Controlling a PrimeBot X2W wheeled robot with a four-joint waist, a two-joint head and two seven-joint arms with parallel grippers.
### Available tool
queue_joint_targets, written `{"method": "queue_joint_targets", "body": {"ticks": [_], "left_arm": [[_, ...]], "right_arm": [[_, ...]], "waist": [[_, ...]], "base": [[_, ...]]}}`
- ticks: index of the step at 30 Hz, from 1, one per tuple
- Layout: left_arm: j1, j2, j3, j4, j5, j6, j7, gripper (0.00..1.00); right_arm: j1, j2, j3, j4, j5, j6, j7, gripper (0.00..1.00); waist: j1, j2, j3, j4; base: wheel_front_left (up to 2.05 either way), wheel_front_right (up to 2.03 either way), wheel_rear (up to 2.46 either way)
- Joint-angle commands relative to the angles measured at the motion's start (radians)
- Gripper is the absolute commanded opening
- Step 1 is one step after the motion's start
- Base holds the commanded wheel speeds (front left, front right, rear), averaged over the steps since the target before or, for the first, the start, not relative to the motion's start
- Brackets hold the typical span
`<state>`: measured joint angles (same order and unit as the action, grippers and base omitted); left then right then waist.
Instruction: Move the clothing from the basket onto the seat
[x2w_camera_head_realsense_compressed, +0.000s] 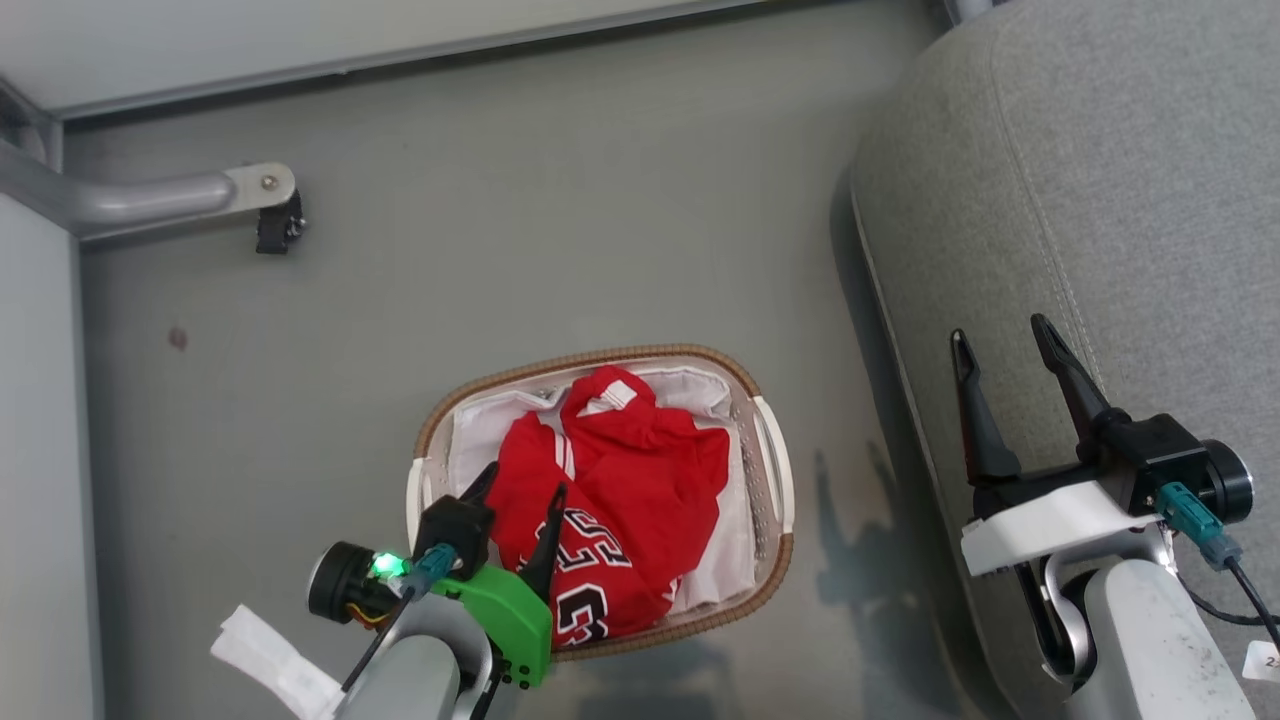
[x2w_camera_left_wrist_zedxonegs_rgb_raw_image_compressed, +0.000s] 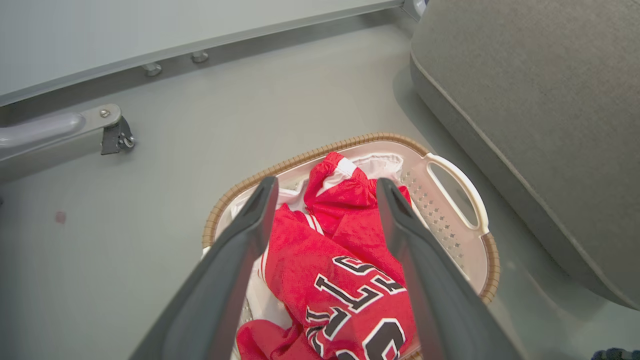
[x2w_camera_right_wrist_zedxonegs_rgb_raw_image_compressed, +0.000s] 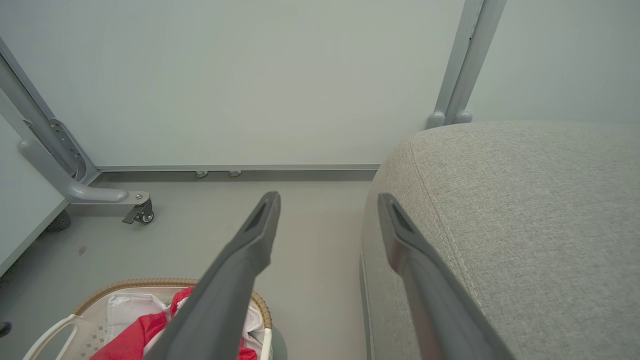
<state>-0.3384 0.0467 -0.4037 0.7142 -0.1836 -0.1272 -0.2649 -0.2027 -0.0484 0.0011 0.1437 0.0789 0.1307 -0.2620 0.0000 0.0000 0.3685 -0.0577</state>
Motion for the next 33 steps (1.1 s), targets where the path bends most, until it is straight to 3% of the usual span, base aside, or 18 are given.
{"method": "queue_joint_targets", "body": {"ticks": [1, 8, 18, 29, 30, 31, 32, 33], "left_arm": [[-0.040, 0.007, -0.024, 0.036, 0.007, -0.004, 0.001, 1.00], [-0.157, 0.007, -0.210, 0.217, -0.022, -0.005, 0.003, 1.00], [-0.261, 0.024, -0.393, 0.377, -0.074, -0.005, 0.053, 1.00], [-0.338, 0.051, -0.411, 0.492, -0.110, 0.017, 0.053, 1.00], [-0.344, 0.051, -0.411, 0.501, -0.112, 0.022, 0.053, 0.83], [-0.347, 0.050, -0.411, 0.507, -0.113, 0.022, 0.052, 0.45], [-0.350, 0.050, -0.411, 0.512, -0.113, 0.023, 0.052, 0.16], [-0.354, 0.050, -0.412, 0.517, -0.114, 0.024, 0.051, 0.00]], "right_arm": [[-0.023, -0.004, 0.002, -0.007, 0.006, 0.000, -0.005, 1.00], [-0.077, -0.003, 0.032, -0.027, 0.030, 0.000, -0.005, 1.00], [-0.133, -0.003, 0.082, -0.048, 0.060, 0.000, -0.005, 1.00], [-0.148, -0.003, 0.103, -0.048, 0.092, 0.000, -0.005, 1.00], [-0.148, -0.003, 0.106, -0.047, 0.093, 0.000, -0.005, 1.00], [-0.148, -0.003, 0.107, -0.047, 0.094, 0.000, -0.005, 1.00], [-0.146, -0.003, 0.107, -0.046, 0.095, 0.000, -0.005, 1.00], [-0.145, -0.003, 0.107, -0.045, 0.097, 0.000, -0.005, 1.00]], "waist": [[0.0000, 0.0000, 0.116, -0.054], [0.0000, 0.0000, 0.217, -0.088], [0.0000, 0.0000, 0.335, -0.131], [0.0000, 0.0000, 0.371, -0.159], [0.0000, 0.0000, 0.371, -0.162], [0.0000, 0.0000, 0.370, -0.164], [0.0000, 0.0000, 0.369, -0.165], [0.0000, 0.0000, 0.368, -0.166]], "base": [[0.00, 0.00, 0.00], [0.00, 0.00, 0.00], [0.00, 0.00, 0.00], [0.00, 0.00, 0.00], [0.00, 0.00, 0.00], [0.00, 0.00, 0.00], [0.00, 0.00, 0.00], [0.00, 0.00, 0.00]]}}
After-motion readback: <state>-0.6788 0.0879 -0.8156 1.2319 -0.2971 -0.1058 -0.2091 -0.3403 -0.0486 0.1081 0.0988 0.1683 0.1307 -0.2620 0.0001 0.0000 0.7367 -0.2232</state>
